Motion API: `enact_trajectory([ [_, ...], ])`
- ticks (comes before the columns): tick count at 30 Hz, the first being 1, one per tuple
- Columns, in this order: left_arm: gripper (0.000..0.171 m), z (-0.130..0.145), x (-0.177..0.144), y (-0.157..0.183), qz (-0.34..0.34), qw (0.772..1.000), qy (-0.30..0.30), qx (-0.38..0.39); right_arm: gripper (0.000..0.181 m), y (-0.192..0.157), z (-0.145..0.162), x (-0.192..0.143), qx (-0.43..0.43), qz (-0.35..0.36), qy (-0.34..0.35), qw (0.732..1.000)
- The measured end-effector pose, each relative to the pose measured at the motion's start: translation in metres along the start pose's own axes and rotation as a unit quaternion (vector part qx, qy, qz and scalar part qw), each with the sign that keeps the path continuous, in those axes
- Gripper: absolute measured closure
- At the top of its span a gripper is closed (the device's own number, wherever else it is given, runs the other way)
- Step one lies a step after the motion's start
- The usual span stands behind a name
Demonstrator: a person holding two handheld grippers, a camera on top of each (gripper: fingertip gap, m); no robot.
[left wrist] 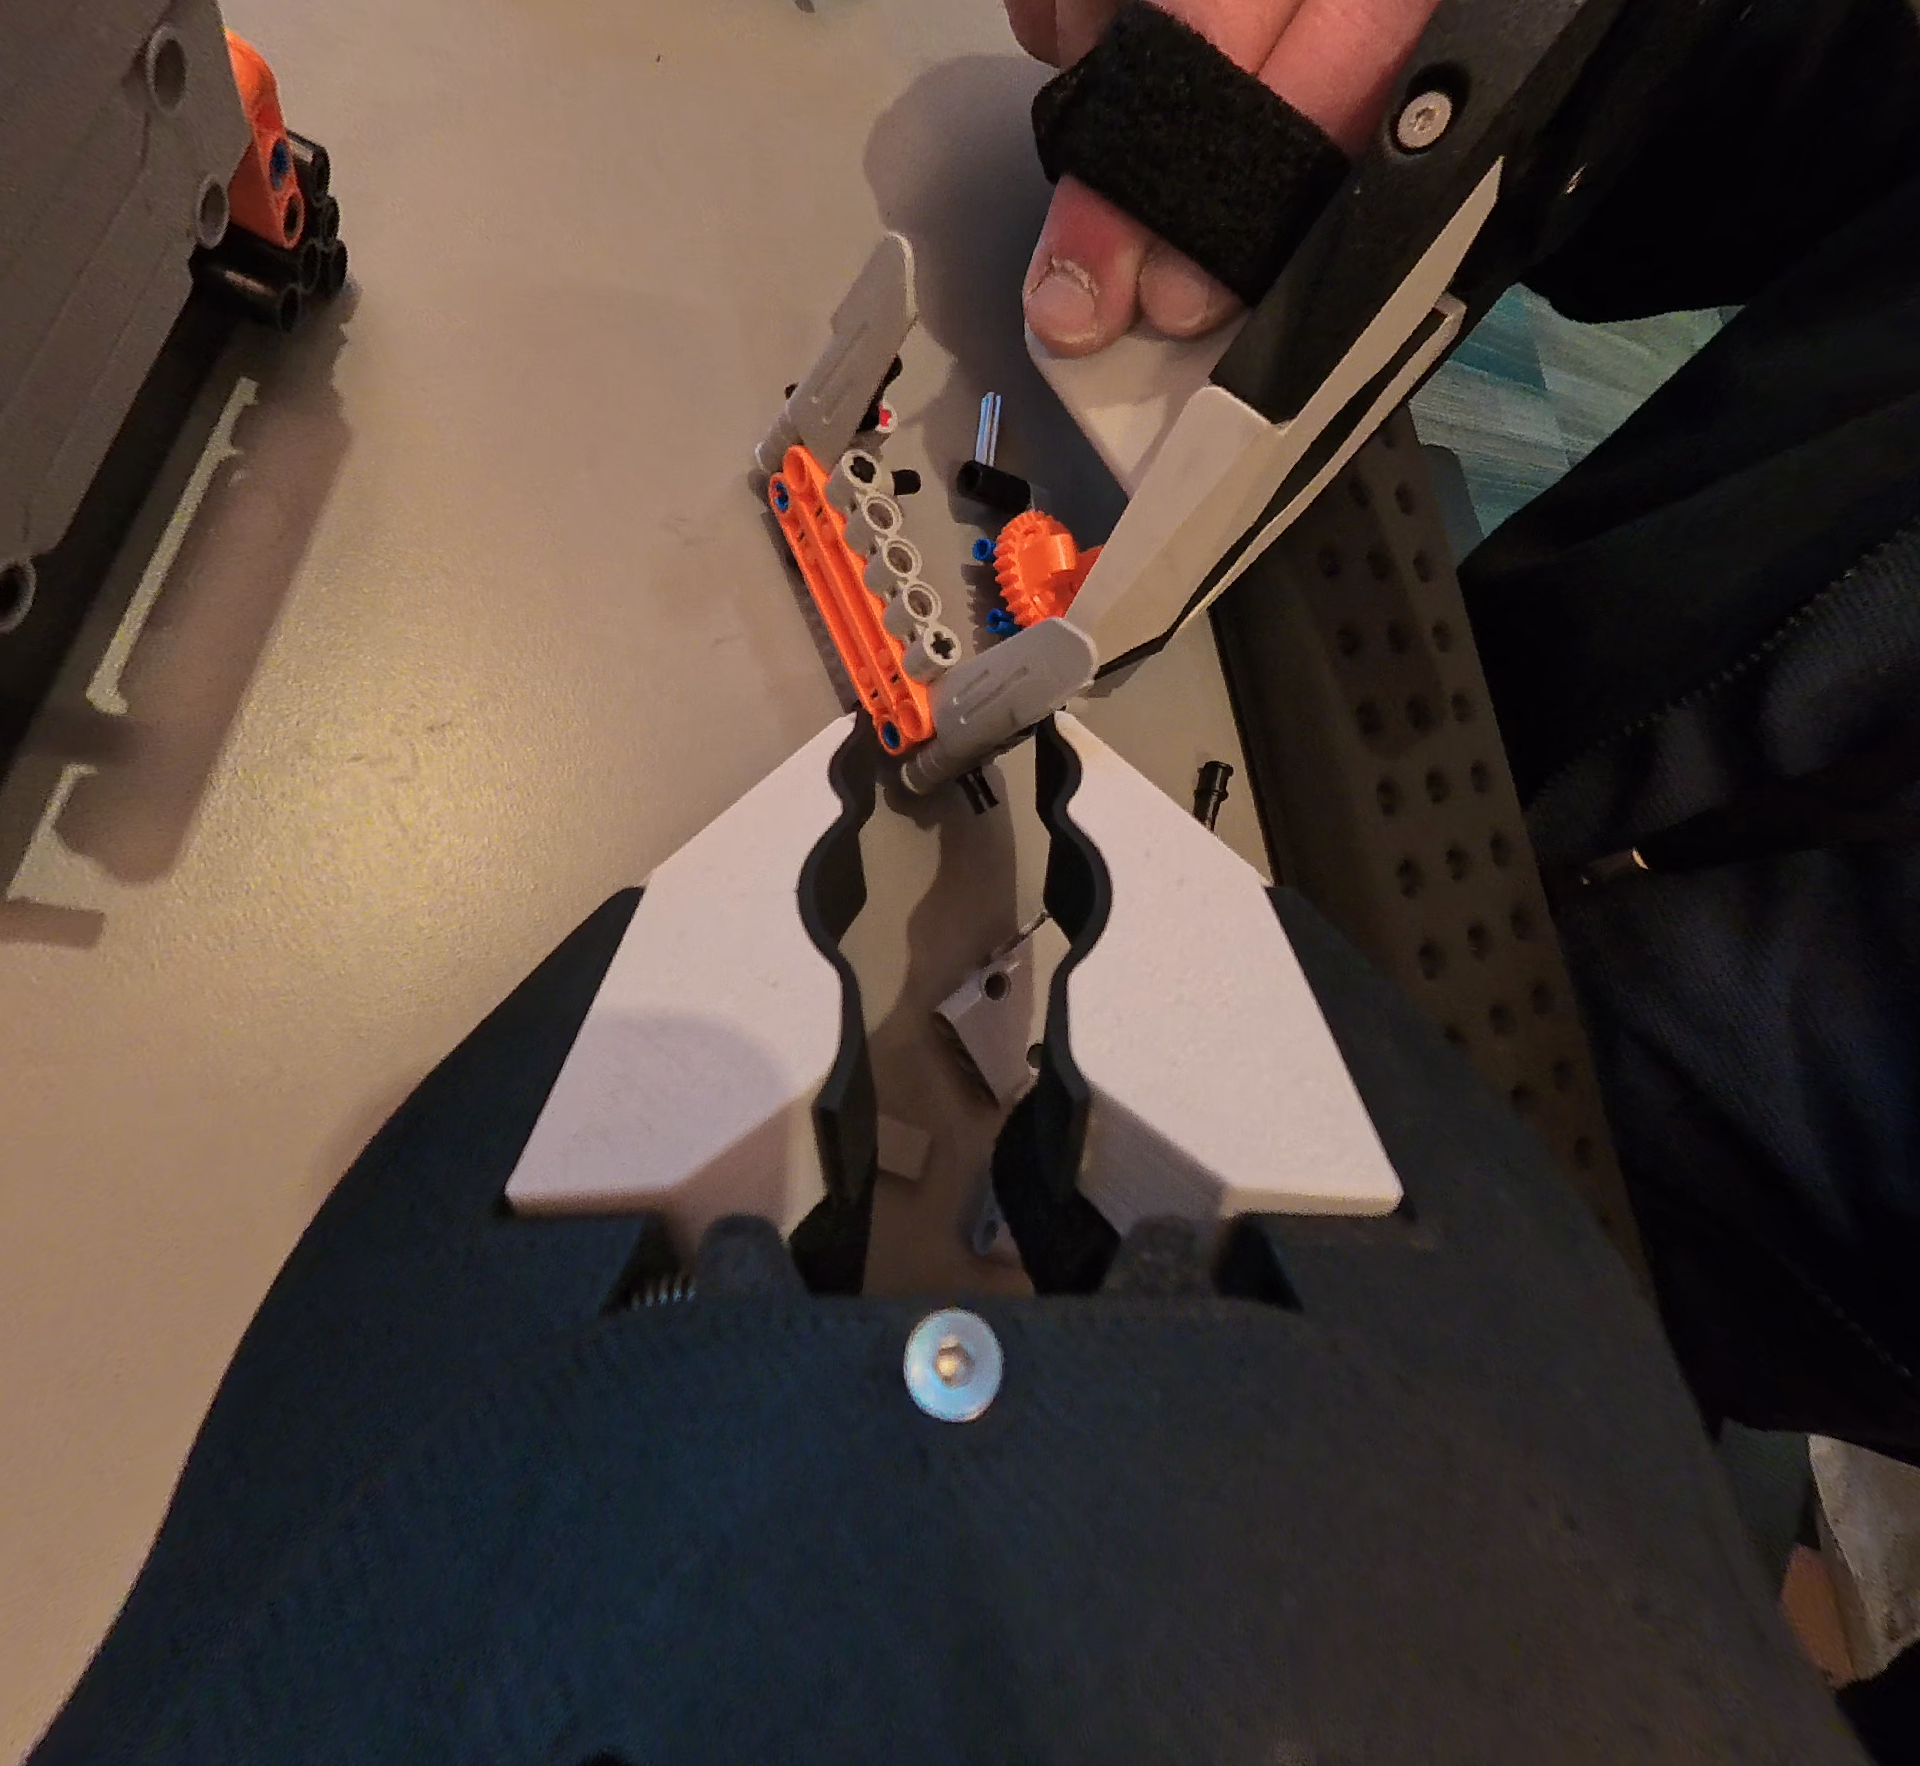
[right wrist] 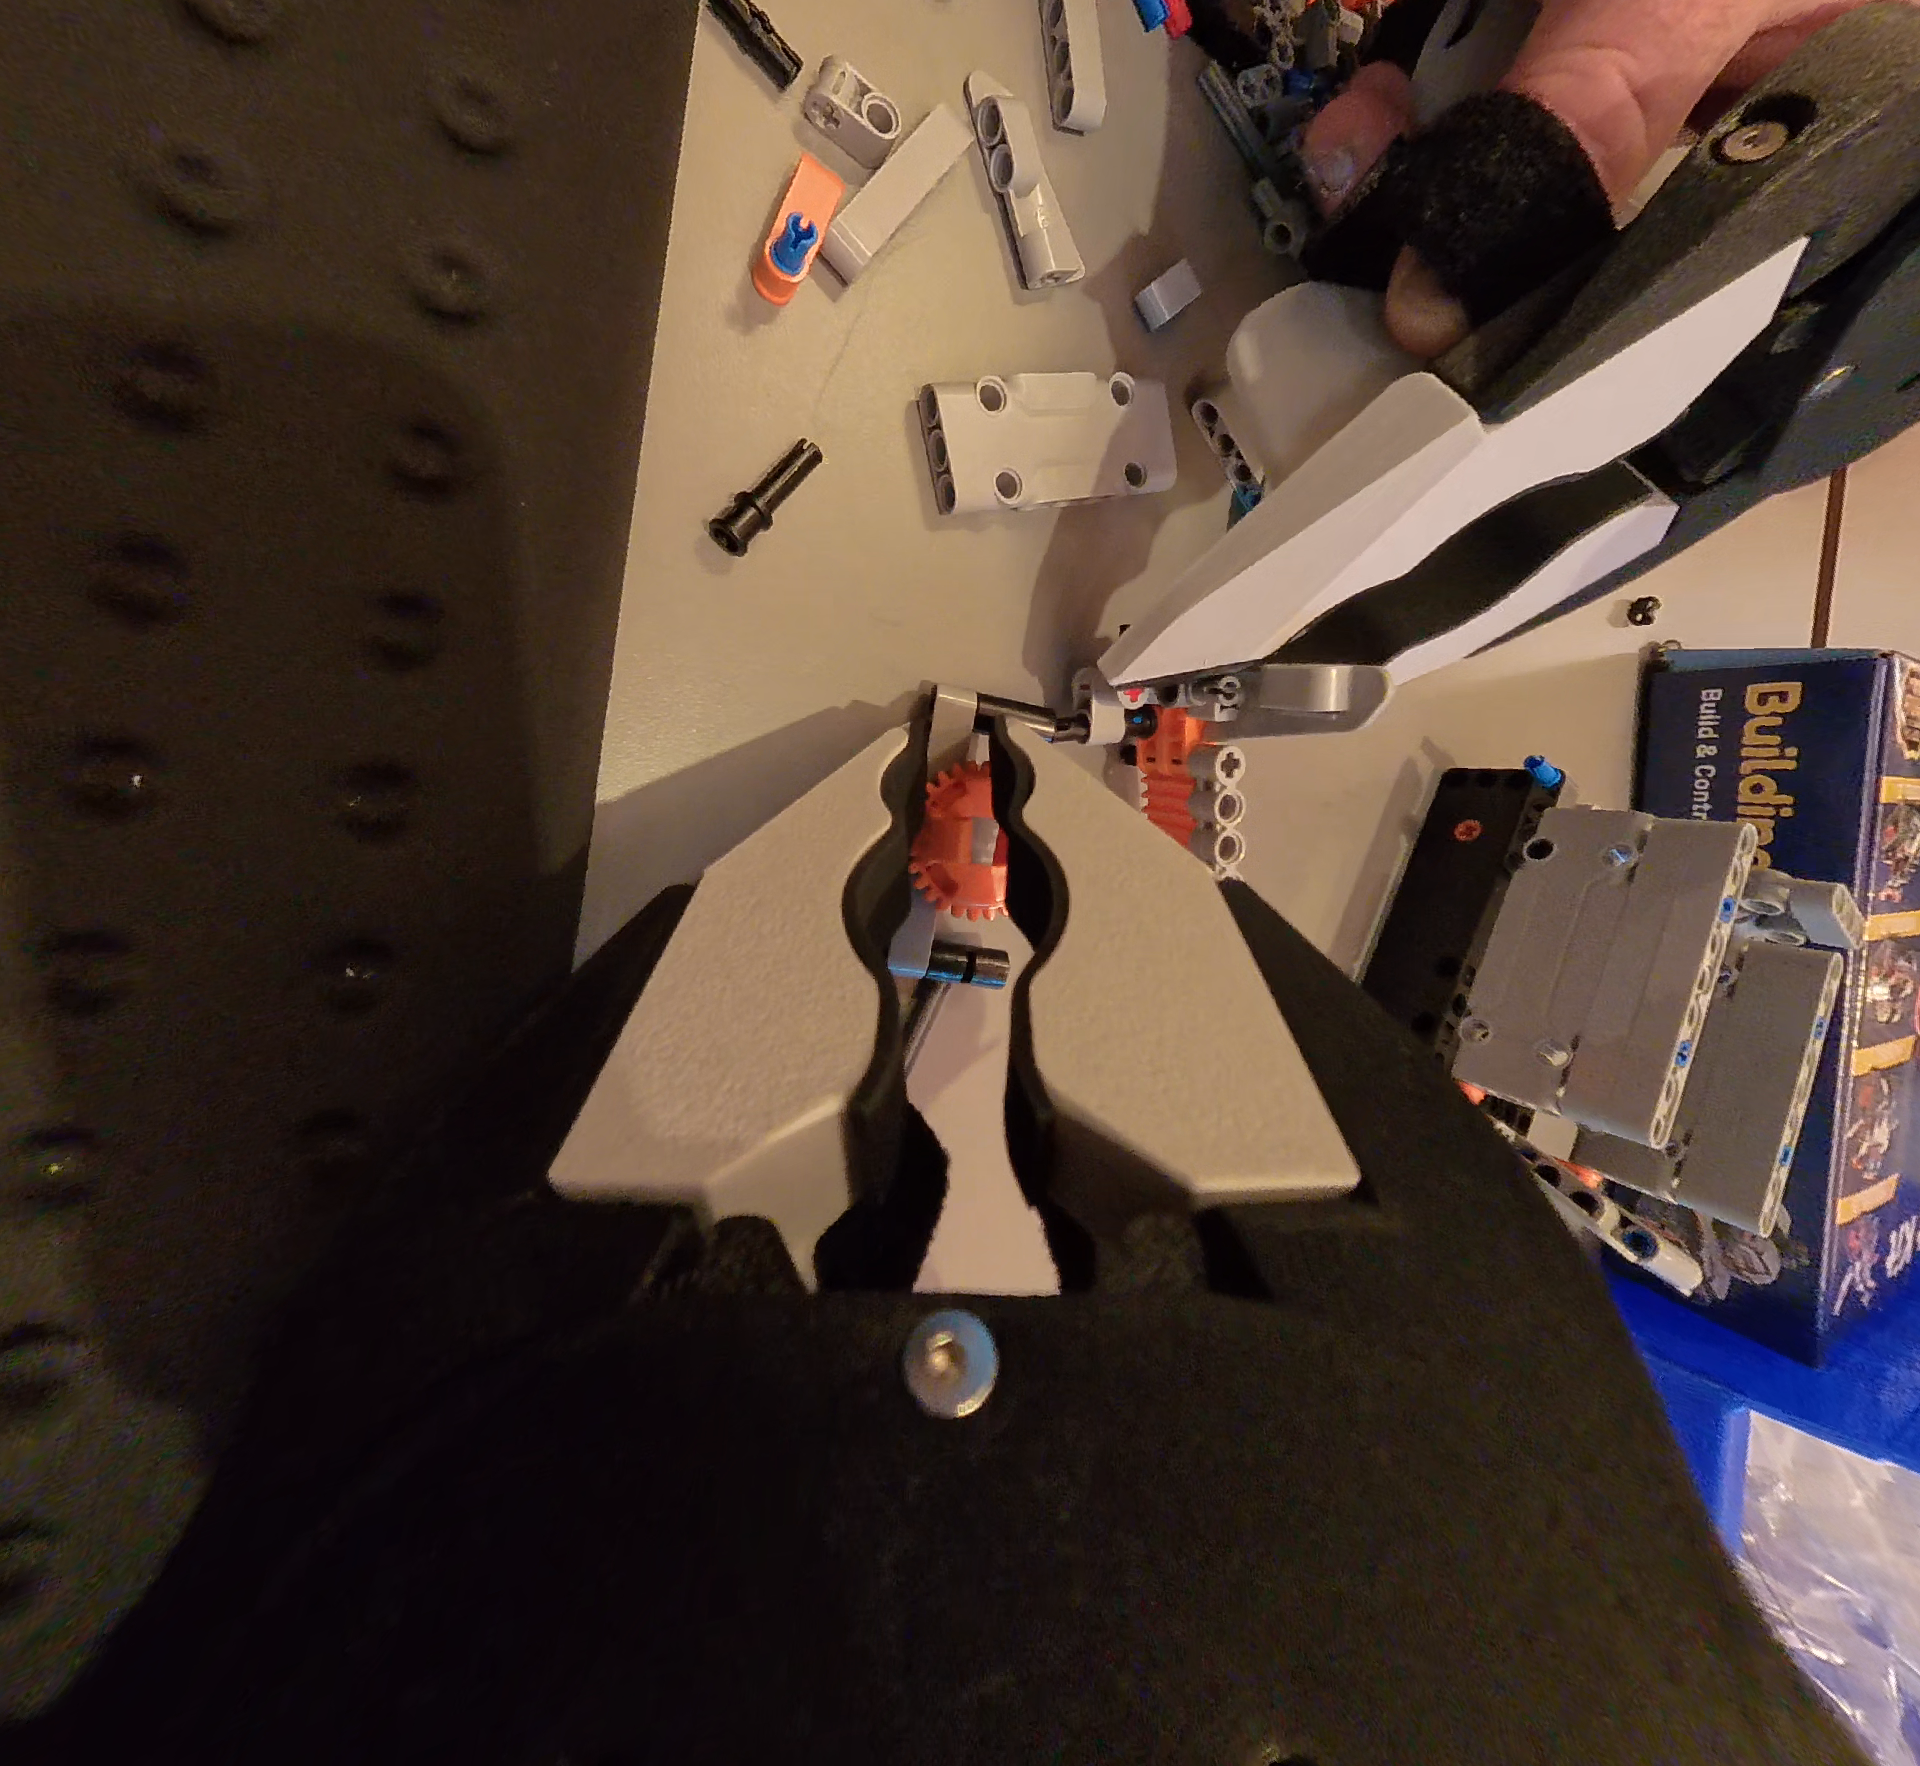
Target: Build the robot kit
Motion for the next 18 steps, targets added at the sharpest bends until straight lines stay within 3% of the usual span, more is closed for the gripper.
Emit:
enact_trajectory([
  [7,0.143,0.0,0.0,0.0,-0.003,1.0,0.002,-0.001,0.169,0.0,0.0,-0.004,0.041,0.001,0.022,0.999],
  [12,0.143,0.0,-0.003,-0.003,-0.012,1.0,0.009,-0.005,0.159,0.009,-0.002,-0.024,0.106,0.028,0.077,0.991],
  [18,0.143,-0.002,-0.01,-0.002,-0.008,0.999,0.034,-0.007,0.157,0.04,0.025,-0.053,0.268,0.088,0.118,0.952],
])
Point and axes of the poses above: each gripper's, where its closed fingertips meet, x out along the fingers, z out of its underside, y = z × x across the jaws, the point moved 3 cm from there along -x, back along the fingers, and after that the axes turned 5 degrees about -x, right-handed, at the moved point
